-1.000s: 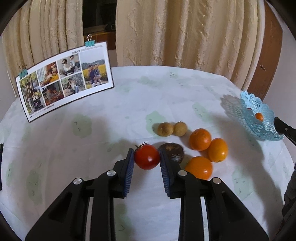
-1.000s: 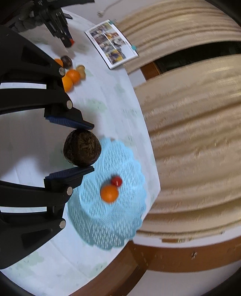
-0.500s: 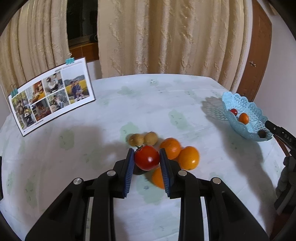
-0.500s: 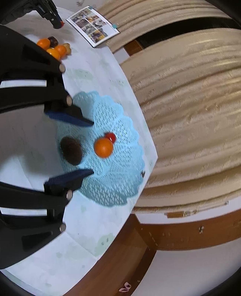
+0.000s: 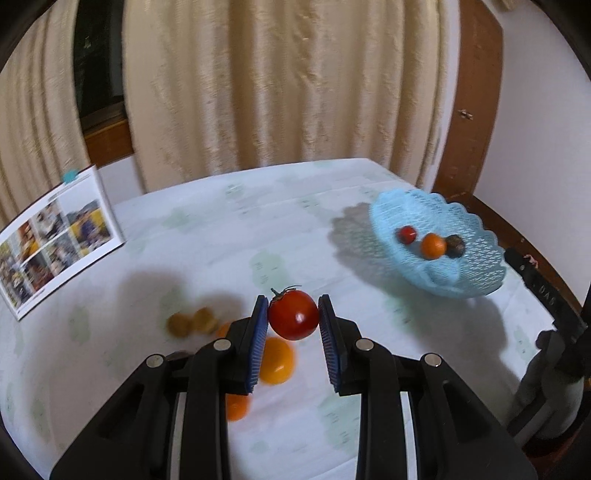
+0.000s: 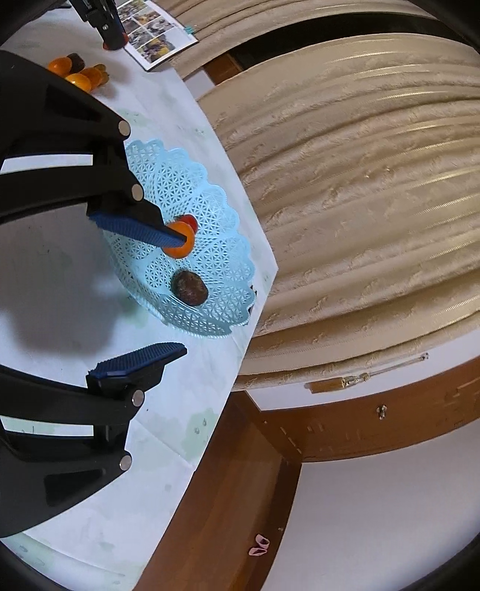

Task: Organize fruits
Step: 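Lower the red tomato into the blue basket and open the left tool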

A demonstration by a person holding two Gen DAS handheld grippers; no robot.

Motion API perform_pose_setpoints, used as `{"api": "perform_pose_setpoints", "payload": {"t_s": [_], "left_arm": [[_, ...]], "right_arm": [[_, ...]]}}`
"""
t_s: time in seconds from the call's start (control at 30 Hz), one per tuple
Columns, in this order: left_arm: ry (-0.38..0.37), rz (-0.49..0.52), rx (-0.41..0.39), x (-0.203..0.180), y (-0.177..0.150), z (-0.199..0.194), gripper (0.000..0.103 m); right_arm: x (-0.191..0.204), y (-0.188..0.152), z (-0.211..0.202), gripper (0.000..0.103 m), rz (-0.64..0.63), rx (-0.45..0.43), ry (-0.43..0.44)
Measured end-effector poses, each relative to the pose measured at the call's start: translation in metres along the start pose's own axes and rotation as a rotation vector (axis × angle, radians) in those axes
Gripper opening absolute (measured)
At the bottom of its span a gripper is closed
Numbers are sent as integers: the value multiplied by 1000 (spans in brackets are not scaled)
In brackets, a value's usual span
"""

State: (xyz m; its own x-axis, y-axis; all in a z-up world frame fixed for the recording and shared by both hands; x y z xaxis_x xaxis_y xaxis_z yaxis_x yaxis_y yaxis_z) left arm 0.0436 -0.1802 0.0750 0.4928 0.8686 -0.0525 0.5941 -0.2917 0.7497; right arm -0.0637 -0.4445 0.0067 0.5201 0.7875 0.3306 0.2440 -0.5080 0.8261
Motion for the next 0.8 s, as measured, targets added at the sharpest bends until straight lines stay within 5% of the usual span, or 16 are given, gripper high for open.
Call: {"api": "perform_pose_setpoints", "payload": {"t_s": [0.43, 0.73, 0.77, 0.8], "left_arm": [[-163, 75, 10, -92, 35, 52, 28], [-189, 122, 31, -129, 38, 78, 31], [-188, 122, 31, -129, 38, 78, 45], [-178, 117, 25, -129, 38, 79, 71]], "right_arm": [[-9, 2, -7, 55, 53, -40, -31], [-16, 4, -7, 61, 77, -42, -35], [-16, 4, -8, 61, 77, -43, -35], [-16, 4, -7, 61, 77, -43, -35]]}}
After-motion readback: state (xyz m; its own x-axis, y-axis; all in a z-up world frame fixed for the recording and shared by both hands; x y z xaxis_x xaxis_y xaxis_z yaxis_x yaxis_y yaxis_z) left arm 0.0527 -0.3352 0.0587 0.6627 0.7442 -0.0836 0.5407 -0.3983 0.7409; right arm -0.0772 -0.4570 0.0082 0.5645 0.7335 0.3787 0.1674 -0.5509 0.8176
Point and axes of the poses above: each gripper's, at about its wrist camera, not at the fingertips, and z roughly the way its jaws point, x to its left, y to its top, the point moved 4 cm from there along z, roughly the way its jaws point, and after that the axes turned 3 degrees about -y, right-handed, at the moved point
